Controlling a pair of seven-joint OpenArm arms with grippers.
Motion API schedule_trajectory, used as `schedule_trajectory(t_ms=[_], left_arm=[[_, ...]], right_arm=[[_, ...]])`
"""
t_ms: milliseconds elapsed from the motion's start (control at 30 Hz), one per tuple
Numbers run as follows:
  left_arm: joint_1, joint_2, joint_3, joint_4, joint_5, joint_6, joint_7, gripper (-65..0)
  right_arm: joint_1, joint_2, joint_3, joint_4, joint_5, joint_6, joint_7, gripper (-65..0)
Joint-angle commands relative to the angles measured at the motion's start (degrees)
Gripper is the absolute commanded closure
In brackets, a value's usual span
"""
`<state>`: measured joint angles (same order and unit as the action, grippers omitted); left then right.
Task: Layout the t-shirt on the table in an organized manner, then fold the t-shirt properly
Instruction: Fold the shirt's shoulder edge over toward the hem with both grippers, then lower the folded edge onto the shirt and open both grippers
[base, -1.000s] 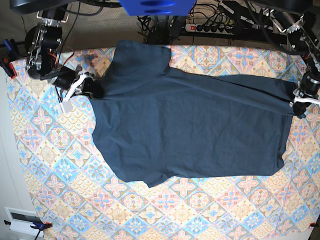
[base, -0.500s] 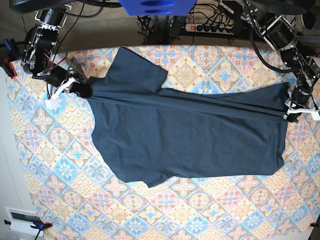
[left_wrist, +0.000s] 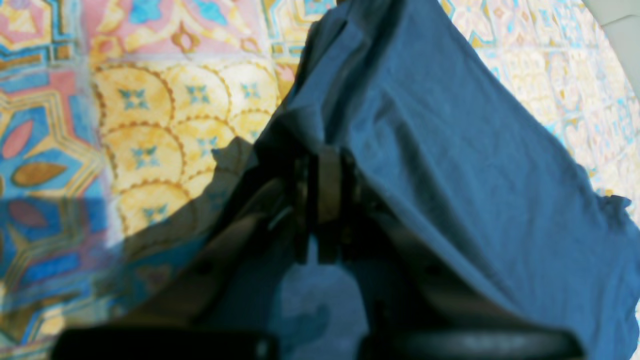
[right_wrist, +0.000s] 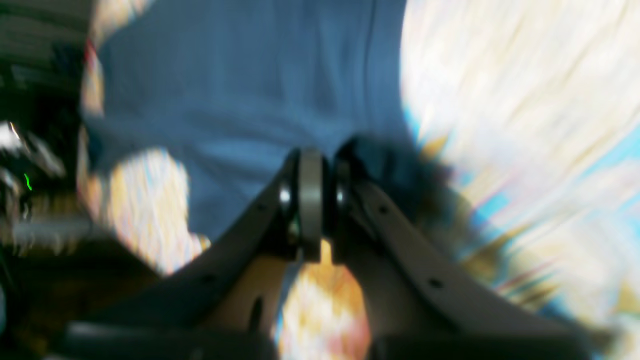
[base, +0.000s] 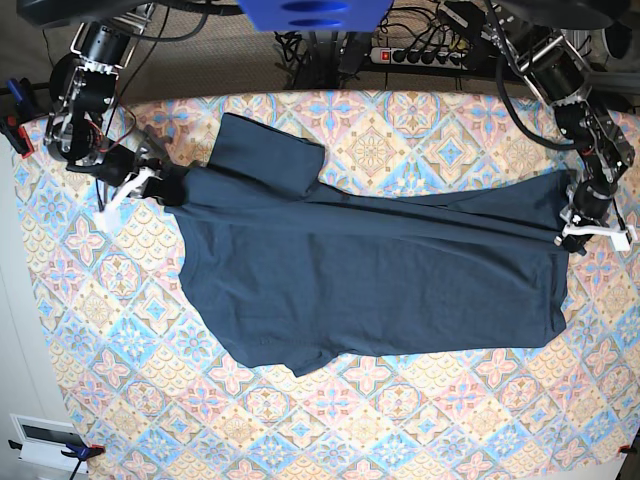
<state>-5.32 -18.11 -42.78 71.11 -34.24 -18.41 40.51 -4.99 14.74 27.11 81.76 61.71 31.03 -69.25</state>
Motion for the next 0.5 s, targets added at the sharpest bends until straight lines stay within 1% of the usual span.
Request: schedule_trajectory(t_ms=[0, 133, 167, 233, 300, 333, 433, 467], left_arm=[[-1.4, -1.3, -0.2, 1.0, -0.8, -0.4, -1.4, 0.0], [-2.9, -1.3, 0.1, 0.9, -0.7, -0.4, -1.4, 0.0], [-3.3, -1.3, 1.1, 0.8, -0.6, -0.4, -1.4, 0.0], [-3.3, -1.6, 5.3, 0.8, -0.6, -0.4, -1.4, -0.6], [-3.3, -3.1, 9.6, 1.1, -0.2, -0.3, -1.2, -5.1], [-3.2, -3.4, 10.9, 1.2, 0.0, -0.2, -1.2, -8.5], [-1.5, -4.1, 11.4, 1.5, -0.3, 0.3, -1.2, -18.1], [-0.7, -5.1, 11.4, 2.6, -0.3, 0.3, -1.1, -20.6]], right_arm=[[2.3, 1.3, 0.3, 1.2, 2.3, 0.4, 2.0, 0.0], [4.7, 1.3, -1.2, 0.6, 2.2, 0.4, 2.1, 0.0], [5.4, 1.3, -1.9, 0.6, 2.2, 0.4, 2.1, -0.1], [6.8, 1.3, -3.2, 0.7, 2.2, 0.4, 2.1, -2.1], [7.2, 1.3, -3.4, 0.8, 2.2, 0.4, 2.1, -5.5], [7.1, 1.3, -3.4, 1.2, 2.2, 0.4, 2.1, -7.3], [6.7, 1.3, -3.1, 2.4, 2.2, 0.4, 2.0, -11.6], [5.8, 1.3, -3.0, 2.9, 2.2, 0.4, 2.0, -12.4]])
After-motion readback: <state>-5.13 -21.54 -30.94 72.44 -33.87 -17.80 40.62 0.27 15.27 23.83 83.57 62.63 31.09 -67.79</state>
